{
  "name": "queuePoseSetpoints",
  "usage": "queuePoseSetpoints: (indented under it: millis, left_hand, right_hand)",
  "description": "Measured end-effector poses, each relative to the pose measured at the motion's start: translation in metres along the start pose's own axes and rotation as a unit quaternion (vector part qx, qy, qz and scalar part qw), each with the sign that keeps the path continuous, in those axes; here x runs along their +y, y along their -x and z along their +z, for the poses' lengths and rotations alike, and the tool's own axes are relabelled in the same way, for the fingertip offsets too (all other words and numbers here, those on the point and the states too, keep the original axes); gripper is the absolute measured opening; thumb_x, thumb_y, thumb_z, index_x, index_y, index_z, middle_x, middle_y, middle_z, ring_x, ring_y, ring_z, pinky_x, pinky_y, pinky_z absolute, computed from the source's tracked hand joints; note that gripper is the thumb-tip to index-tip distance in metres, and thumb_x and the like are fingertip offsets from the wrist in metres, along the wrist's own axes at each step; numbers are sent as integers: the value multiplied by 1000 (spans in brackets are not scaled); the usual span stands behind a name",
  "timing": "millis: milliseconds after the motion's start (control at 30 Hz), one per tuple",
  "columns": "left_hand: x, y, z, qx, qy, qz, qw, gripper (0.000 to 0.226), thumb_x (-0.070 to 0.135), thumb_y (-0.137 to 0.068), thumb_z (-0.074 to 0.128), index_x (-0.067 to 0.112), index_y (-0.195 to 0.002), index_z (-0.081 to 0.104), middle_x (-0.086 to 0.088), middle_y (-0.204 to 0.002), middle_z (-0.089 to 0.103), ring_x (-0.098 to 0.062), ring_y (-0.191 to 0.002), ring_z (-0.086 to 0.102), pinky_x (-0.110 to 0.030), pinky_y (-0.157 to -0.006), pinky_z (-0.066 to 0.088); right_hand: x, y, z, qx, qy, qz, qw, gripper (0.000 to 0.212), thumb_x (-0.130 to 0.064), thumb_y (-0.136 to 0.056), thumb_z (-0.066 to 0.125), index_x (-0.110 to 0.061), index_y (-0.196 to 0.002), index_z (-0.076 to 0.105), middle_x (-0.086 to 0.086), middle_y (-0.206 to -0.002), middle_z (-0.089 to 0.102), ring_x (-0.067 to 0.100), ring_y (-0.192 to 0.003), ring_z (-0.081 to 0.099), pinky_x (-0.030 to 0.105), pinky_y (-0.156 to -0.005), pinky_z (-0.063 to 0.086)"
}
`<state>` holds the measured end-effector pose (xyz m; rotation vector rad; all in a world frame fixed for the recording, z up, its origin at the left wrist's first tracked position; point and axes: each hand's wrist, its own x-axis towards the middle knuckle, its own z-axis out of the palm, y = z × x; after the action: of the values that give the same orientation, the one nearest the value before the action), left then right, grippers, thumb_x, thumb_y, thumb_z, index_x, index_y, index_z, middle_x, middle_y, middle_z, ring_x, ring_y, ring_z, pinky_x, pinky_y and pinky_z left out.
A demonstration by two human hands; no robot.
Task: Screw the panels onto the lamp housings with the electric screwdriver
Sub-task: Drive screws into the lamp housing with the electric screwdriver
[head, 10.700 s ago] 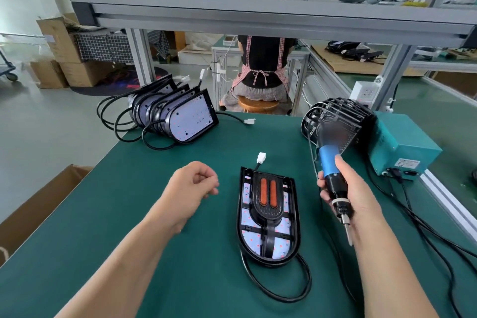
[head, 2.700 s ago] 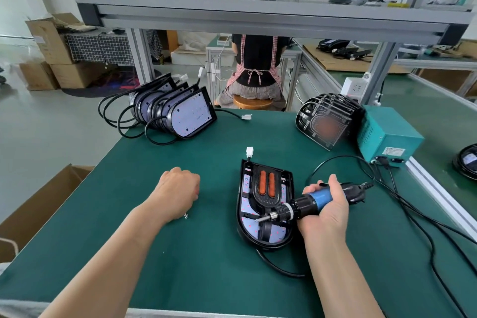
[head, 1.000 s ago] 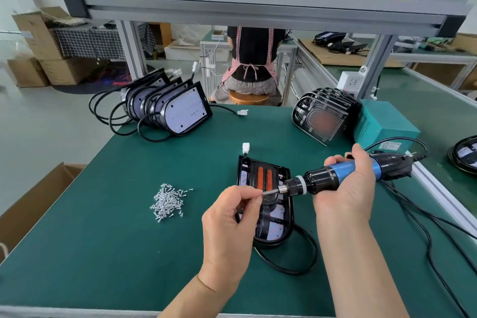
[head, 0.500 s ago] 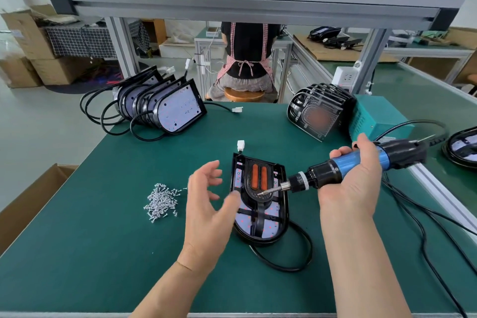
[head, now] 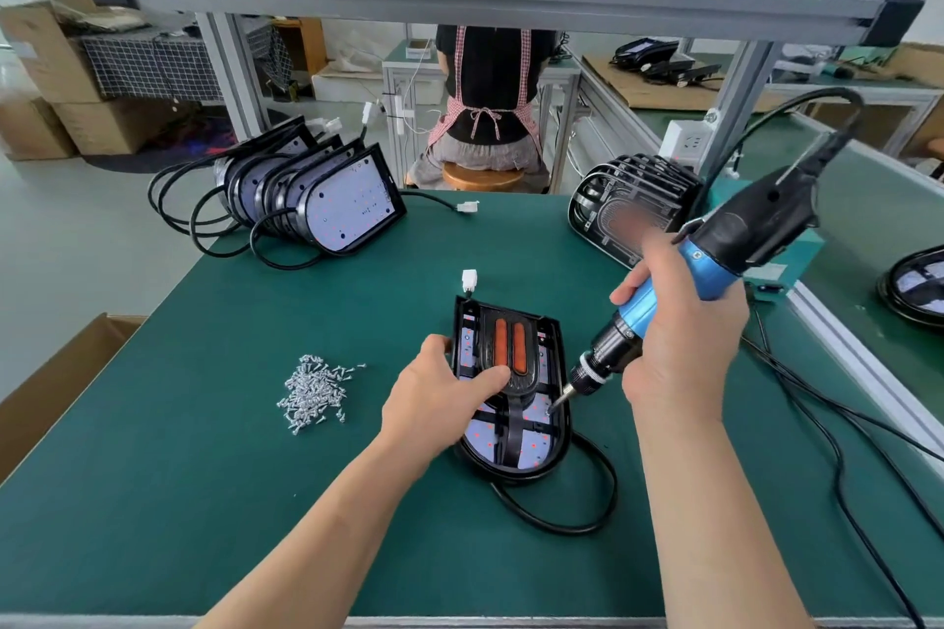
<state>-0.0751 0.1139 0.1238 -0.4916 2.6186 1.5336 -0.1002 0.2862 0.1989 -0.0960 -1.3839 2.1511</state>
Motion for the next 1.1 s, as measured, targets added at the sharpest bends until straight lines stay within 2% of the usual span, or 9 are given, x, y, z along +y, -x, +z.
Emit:
queuePoseSetpoints:
  millis: [100, 400, 700, 800, 933, 1033, 1100]
  left_hand:
    - [0, 2, 2, 10, -1, -5, 1000, 84, 68, -60, 63, 22, -129, 49, 9, -104, 68, -19, -103, 63, -45, -95, 51]
    - [0, 2, 3, 13, -2, -6, 1000, 90, 69, -60, 61, 22, -135, 46, 8, -113, 66, -20, -108, 61, -45, -97, 50]
    - [-1, 2, 4, 18, -3, -8, 1000, 92, 69, -60, 61, 22, -138, 45, 8, -115, 66, -20, -109, 61, -44, -98, 49]
    - [-3, 1, 5, 26, 0, -9, 1000, 93, 70, -59, 61, 23, -138, 46, 9, -115, 66, -20, -110, 60, -44, -98, 49]
    - [-5, 0, 6, 33, 7, -6, 999, 94, 70, -60, 61, 23, -139, 45, 12, -112, 65, -18, -109, 60, -44, -98, 48]
    - [-7, -1, 7, 36, 17, -3, 999, 92, 68, -63, 64, 23, -140, 44, 13, -110, 63, -18, -109, 59, -43, -99, 48]
    - [-7, -2, 9, 41, 26, -1, 999, 90, 66, -63, 65, 24, -140, 45, 14, -109, 63, -18, -110, 59, -43, -99, 48]
  right_hand:
    - [4, 1, 3, -20, 15, -8, 1000, 18, -18, -87, 72, -17, -82, 55, -2, -54, 55, 14, -46, 52, 22, -55, 49]
    - [11, 1, 3, -36, 25, -2, 999, 17, -19, -86, 73, -22, -79, 57, -1, -54, 55, 14, -47, 51, 23, -56, 49]
    - [14, 1, 10, -77, 39, -1, 996, 17, -19, -84, 72, -13, -84, 56, 0, -54, 53, 14, -46, 50, 21, -54, 48]
    - [17, 1, 14, -100, 50, -4, 994, 14, -18, -83, 71, -15, -84, 57, 2, -54, 51, 16, -46, 49, 23, -54, 47]
    - [18, 0, 15, -108, 56, -5, 993, 13, -14, -81, 68, -19, -78, 56, 3, -53, 51, 15, -45, 48, 22, -54, 47]
    - [18, -2, 15, -124, 62, 1, 990, 25, -10, -77, 65, -30, -65, 56, 2, -49, 50, 16, -44, 46, 22, -53, 46]
    - [19, -3, 17, -144, 72, 6, 987, 29, -8, -75, 63, -32, -60, 56, 0, -47, 49, 17, -44, 45, 24, -52, 44]
